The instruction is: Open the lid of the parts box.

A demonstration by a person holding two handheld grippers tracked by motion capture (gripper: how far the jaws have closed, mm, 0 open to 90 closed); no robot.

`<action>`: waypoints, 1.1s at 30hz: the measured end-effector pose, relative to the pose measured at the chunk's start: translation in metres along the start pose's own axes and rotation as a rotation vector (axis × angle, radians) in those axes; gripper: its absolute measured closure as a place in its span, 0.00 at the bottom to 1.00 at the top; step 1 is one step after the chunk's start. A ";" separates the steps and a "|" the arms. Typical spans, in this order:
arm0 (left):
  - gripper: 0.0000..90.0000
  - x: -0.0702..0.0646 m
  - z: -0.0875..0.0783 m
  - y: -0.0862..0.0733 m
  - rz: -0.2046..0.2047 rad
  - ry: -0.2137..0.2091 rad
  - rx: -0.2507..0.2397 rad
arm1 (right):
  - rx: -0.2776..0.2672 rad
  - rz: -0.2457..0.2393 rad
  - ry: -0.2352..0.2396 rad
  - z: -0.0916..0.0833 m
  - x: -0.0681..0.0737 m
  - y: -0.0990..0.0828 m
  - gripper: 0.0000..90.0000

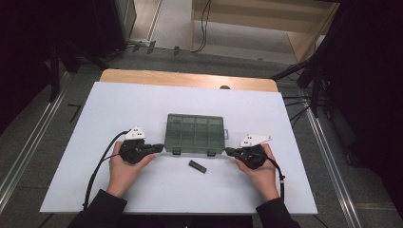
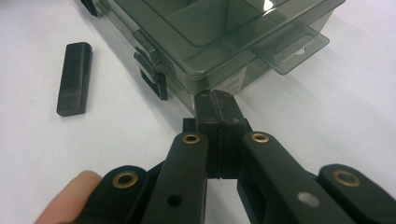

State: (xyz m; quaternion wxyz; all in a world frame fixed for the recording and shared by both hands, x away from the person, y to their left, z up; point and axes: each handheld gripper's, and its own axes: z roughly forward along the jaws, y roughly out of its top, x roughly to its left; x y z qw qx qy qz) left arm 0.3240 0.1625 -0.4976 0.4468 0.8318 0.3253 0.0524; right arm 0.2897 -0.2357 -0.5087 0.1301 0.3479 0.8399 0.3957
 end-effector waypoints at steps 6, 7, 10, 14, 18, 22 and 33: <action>0.99 0.001 0.002 -0.002 0.017 -0.013 0.040 | -0.014 0.009 0.016 -0.001 0.000 0.001 0.98; 0.99 0.001 0.002 -0.002 0.017 -0.013 0.040 | -0.015 0.008 0.015 -0.001 0.000 0.001 0.98; 0.99 0.000 0.002 -0.001 0.019 -0.008 0.034 | -0.021 0.011 0.015 -0.003 0.000 0.002 0.98; 0.99 0.000 -0.001 0.000 0.015 -0.016 0.013 | -0.041 0.013 0.021 -0.006 0.000 0.004 0.98; 0.99 0.000 -0.004 0.001 0.017 -0.033 -0.013 | -0.050 0.012 0.021 -0.008 0.000 0.005 0.98; 0.99 0.000 -0.003 0.001 0.016 -0.038 -0.024 | -0.081 0.020 0.025 -0.013 0.000 0.006 0.98; 0.99 -0.002 -0.008 0.006 0.002 -0.063 -0.143 | -0.130 0.042 0.045 -0.018 -0.001 0.009 0.98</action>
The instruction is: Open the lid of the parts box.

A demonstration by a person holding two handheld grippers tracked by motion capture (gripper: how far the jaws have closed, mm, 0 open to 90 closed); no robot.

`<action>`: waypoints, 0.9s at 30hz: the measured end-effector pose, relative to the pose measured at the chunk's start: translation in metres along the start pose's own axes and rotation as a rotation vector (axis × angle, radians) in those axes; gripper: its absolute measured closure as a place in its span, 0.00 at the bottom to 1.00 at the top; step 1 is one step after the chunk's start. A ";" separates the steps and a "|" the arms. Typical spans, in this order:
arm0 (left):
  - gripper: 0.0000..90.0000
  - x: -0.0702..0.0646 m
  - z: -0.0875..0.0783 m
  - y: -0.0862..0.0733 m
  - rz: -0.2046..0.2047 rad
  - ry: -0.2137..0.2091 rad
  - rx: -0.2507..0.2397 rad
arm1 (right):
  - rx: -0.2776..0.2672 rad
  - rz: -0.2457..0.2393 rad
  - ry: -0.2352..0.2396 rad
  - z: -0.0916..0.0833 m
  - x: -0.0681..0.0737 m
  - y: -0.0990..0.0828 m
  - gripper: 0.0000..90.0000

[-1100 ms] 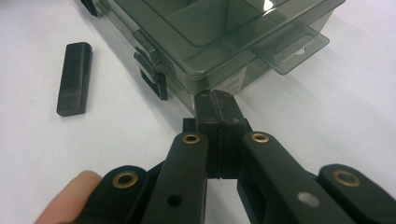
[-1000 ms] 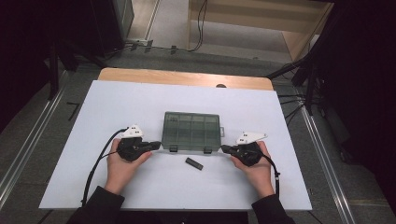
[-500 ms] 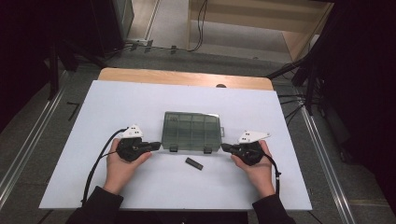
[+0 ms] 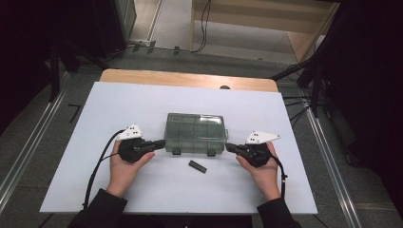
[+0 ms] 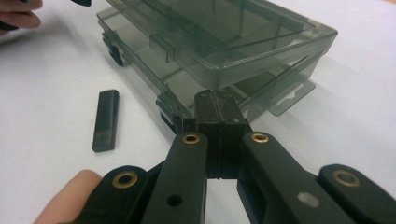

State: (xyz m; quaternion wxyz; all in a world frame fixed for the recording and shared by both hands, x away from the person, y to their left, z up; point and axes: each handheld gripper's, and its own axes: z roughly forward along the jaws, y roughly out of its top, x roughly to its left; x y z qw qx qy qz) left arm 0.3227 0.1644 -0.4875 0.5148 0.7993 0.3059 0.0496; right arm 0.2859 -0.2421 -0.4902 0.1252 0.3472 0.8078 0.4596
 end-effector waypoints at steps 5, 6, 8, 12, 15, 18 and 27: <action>0.99 0.000 -0.001 0.004 -0.004 0.003 -0.054 | -0.030 -0.010 -0.001 -0.008 0.000 0.006 0.98; 0.99 -0.001 -0.001 0.006 0.004 0.009 -0.054 | -0.041 -0.013 -0.003 -0.010 0.001 0.007 0.98; 0.99 -0.002 -0.001 0.009 0.008 0.000 -0.065 | -0.070 -0.014 -0.013 -0.015 0.002 0.011 0.86; 0.99 -0.002 0.001 0.016 -0.001 -0.013 -0.091 | -0.081 0.014 -0.036 -0.017 0.003 0.017 0.59; 0.99 -0.001 0.004 0.022 0.003 -0.014 -0.101 | -0.126 0.068 -0.079 -0.017 0.001 0.022 0.21; 0.99 0.000 0.005 0.027 0.009 -0.003 -0.105 | -0.133 0.085 -0.104 -0.016 -0.002 0.026 0.00; 0.99 0.006 0.008 0.040 -0.001 0.018 -0.134 | -0.166 0.142 -0.098 -0.015 -0.014 0.034 0.00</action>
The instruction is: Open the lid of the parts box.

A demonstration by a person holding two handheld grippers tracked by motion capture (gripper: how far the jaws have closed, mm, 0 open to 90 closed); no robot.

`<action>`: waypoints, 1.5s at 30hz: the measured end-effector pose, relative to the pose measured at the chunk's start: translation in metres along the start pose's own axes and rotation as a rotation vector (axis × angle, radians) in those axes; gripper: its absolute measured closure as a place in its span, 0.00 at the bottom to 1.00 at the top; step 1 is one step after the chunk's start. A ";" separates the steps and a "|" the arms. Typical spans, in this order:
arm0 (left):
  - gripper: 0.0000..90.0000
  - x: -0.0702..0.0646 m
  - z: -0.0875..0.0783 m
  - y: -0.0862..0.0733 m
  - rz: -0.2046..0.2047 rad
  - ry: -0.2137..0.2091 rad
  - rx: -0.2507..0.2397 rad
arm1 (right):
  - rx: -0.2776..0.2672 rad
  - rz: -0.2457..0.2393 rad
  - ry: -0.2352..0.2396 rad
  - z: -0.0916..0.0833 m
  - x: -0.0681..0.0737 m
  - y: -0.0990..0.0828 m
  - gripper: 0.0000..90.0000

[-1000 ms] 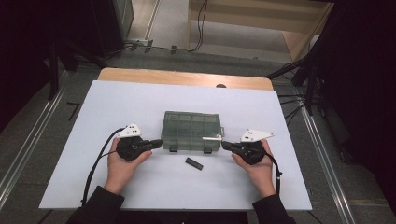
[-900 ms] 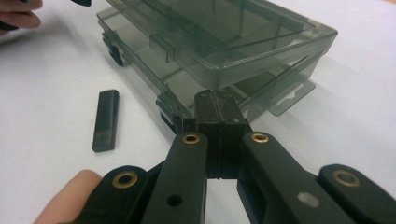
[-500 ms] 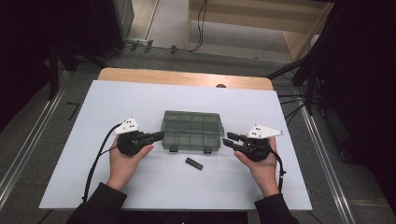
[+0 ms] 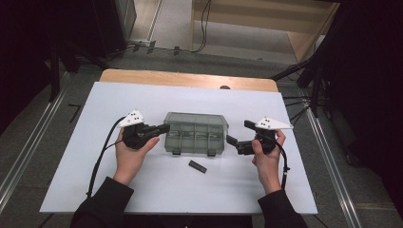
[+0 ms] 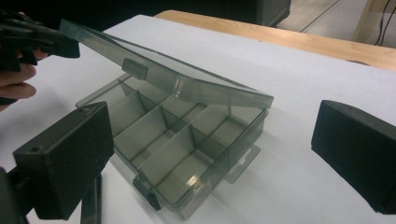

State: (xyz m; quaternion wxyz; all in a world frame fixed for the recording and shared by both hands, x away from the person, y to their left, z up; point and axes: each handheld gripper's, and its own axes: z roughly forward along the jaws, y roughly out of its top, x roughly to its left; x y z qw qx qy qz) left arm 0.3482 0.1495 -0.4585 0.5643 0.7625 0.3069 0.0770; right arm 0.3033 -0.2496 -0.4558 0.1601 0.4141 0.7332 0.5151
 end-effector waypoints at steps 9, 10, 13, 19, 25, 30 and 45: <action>0.99 0.005 0.010 0.012 0.002 0.038 -0.025 | -0.038 0.008 0.021 0.011 -0.007 0.010 0.12; 0.99 0.005 0.010 0.013 -0.001 0.039 -0.029 | -0.041 0.006 0.022 0.013 -0.006 0.013 0.13; 0.99 0.007 0.012 0.016 0.000 0.041 -0.041 | -0.049 -0.004 0.008 0.018 -0.004 0.017 0.21; 0.99 0.008 0.016 0.020 0.007 0.045 -0.060 | -0.048 0.000 -0.024 0.027 -0.007 0.026 0.48; 0.99 0.012 0.020 0.026 -0.016 0.045 -0.079 | -0.057 -0.013 -0.065 0.034 -0.010 0.030 0.61; 0.99 0.016 0.017 0.029 -0.020 0.074 -0.080 | -0.087 -0.029 -0.074 0.034 -0.012 0.034 0.76; 0.76 0.050 0.038 0.002 -0.042 0.199 0.001 | -0.113 0.015 -0.106 0.046 -0.024 0.048 0.88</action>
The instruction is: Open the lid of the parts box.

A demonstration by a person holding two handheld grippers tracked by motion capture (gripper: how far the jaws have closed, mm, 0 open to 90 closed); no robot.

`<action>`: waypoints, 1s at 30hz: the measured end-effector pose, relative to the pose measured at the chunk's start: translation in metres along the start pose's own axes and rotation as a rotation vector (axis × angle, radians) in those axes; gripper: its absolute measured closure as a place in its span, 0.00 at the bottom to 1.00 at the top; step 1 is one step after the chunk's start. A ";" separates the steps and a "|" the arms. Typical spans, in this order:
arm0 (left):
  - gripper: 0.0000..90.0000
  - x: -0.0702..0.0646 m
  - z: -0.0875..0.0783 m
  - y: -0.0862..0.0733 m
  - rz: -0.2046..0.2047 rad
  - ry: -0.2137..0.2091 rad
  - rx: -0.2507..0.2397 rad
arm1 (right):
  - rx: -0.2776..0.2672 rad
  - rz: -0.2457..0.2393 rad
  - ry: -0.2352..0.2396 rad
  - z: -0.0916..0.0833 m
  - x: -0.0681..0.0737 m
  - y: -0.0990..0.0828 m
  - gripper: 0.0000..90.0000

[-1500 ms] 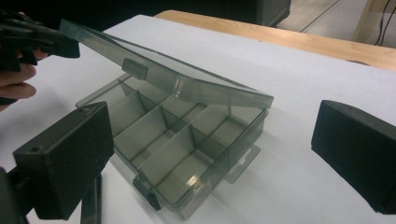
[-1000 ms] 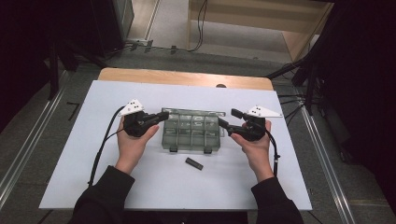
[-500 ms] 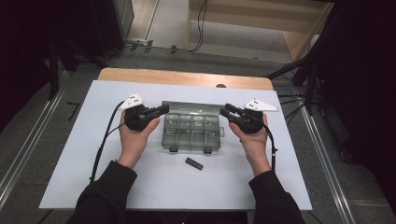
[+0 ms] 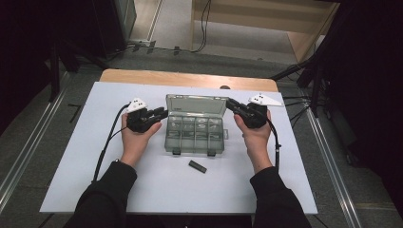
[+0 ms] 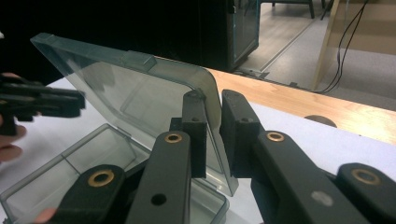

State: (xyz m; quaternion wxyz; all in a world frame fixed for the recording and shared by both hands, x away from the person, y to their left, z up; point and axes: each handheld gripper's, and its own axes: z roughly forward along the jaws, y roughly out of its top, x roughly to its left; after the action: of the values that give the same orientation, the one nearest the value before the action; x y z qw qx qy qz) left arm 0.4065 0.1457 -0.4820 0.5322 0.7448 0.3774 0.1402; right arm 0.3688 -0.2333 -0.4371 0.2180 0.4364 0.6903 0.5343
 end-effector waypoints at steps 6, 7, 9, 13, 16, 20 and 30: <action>0.76 0.006 0.020 0.000 -0.014 -0.021 0.038 | 0.013 0.004 -0.015 0.007 -0.005 0.007 0.89; 0.76 0.006 0.021 0.000 -0.012 -0.011 0.040 | 0.013 0.004 -0.015 0.007 -0.005 0.007 0.89; 0.79 0.007 0.023 0.000 -0.031 0.004 0.030 | 0.018 0.009 -0.019 0.010 -0.006 0.009 0.90; 0.82 0.007 0.028 -0.003 -0.040 0.029 0.031 | 0.016 0.026 -0.029 0.016 -0.010 0.011 0.90; 0.85 0.007 0.030 -0.004 -0.038 0.042 0.036 | 0.019 0.045 -0.032 0.019 -0.012 0.013 0.90; 0.88 0.007 0.032 -0.006 -0.034 0.059 0.039 | 0.026 0.055 -0.035 0.023 -0.014 0.015 0.90; 0.92 0.004 0.034 -0.006 -0.009 0.105 0.046 | 0.047 0.085 -0.057 0.038 -0.021 0.016 0.87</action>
State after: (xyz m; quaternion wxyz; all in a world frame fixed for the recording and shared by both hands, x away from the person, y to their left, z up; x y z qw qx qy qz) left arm 0.4277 0.1256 -0.5012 0.4948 0.7468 0.4113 0.1681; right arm 0.4152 -0.2291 -0.4385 0.2045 0.4855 0.6771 0.5138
